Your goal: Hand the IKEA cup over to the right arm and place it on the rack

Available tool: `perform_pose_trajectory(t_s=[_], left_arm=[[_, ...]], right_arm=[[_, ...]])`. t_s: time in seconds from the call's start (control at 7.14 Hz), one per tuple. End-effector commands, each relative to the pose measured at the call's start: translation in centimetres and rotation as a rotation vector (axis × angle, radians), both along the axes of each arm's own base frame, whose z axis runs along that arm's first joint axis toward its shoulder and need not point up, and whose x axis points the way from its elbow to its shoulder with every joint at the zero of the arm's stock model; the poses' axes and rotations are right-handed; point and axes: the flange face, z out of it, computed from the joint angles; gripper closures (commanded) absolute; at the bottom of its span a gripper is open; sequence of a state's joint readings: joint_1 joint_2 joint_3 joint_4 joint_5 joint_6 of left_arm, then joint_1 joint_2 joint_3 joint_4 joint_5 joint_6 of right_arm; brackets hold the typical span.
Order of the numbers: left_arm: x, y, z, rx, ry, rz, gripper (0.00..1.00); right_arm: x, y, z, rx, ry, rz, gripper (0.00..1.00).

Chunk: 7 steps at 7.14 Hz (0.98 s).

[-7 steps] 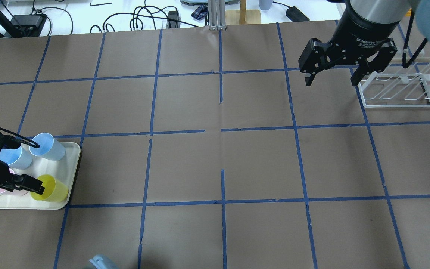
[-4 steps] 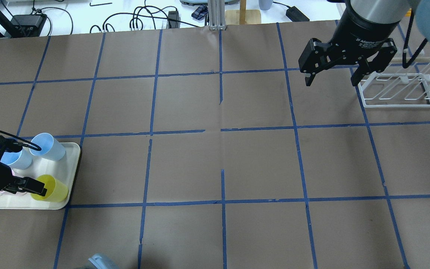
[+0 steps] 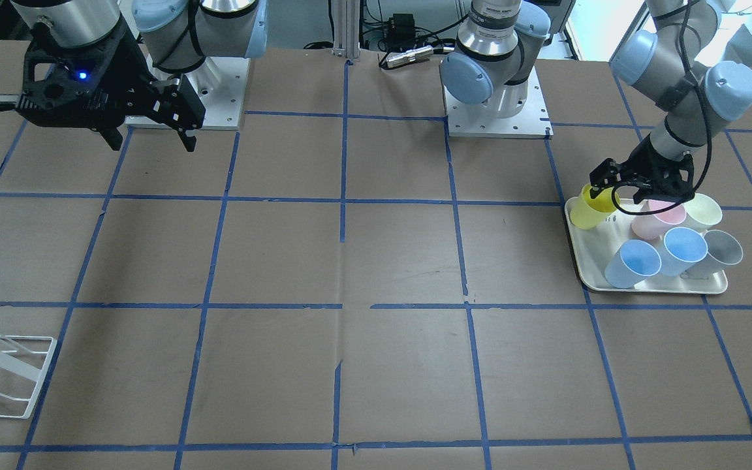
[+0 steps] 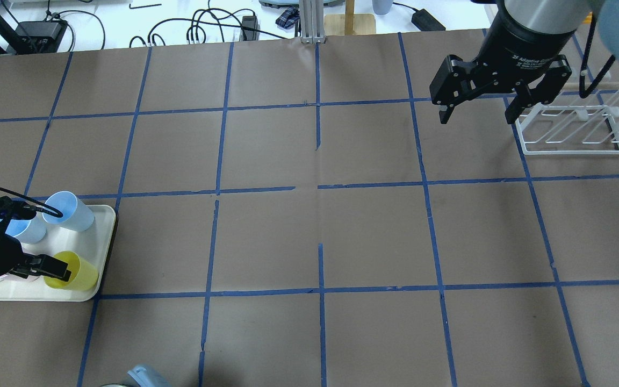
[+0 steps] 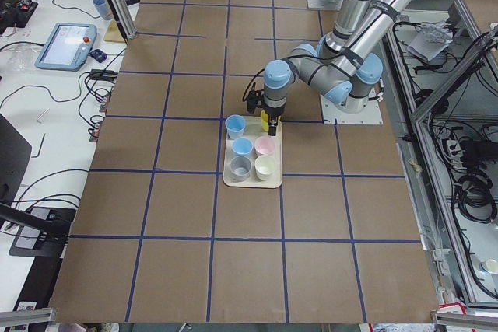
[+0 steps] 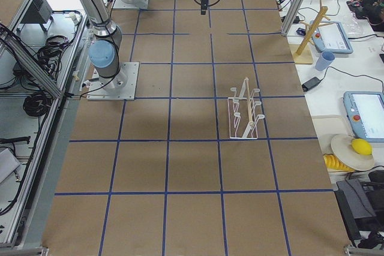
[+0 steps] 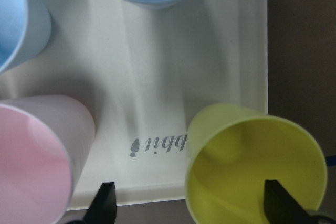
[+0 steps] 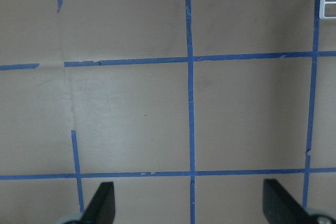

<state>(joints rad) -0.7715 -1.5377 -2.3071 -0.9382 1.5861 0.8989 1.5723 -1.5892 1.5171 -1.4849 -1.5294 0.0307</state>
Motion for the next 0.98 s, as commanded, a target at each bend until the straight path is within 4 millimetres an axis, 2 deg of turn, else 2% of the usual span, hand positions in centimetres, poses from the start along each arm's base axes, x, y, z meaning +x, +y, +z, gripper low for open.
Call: perform_pose_trajectory(t_s=[0.0,0.28,0.42,0.56,0.84], left_arm=[[-0.1,0.1,-0.3,0.011,0.002,-0.002,0.29],[-0.1,0.1,-0.3,0.012,0.001,-0.004,0.73],[-0.2,0.1,-0.4,0.016,0.004,-0.005,0.89],[-0.2,0.1,-0.4,0.016,0.004,-0.005,1.00],[0.1,-0.6,1.8,-0.027,-0.031,-0.012,1.00]], right_arm=[[0.0,0.0,0.0,0.000,0.000,0.000,0.00],[0.0,0.0,0.0,0.000,0.000,0.000,0.00],[0.0,-0.1,-0.1,0.002,0.000,0.000,0.00],[0.0,0.0,0.0,0.000,0.000,0.000,0.00],[0.0,-0.1,-0.1,0.002,0.000,0.000,0.00]])
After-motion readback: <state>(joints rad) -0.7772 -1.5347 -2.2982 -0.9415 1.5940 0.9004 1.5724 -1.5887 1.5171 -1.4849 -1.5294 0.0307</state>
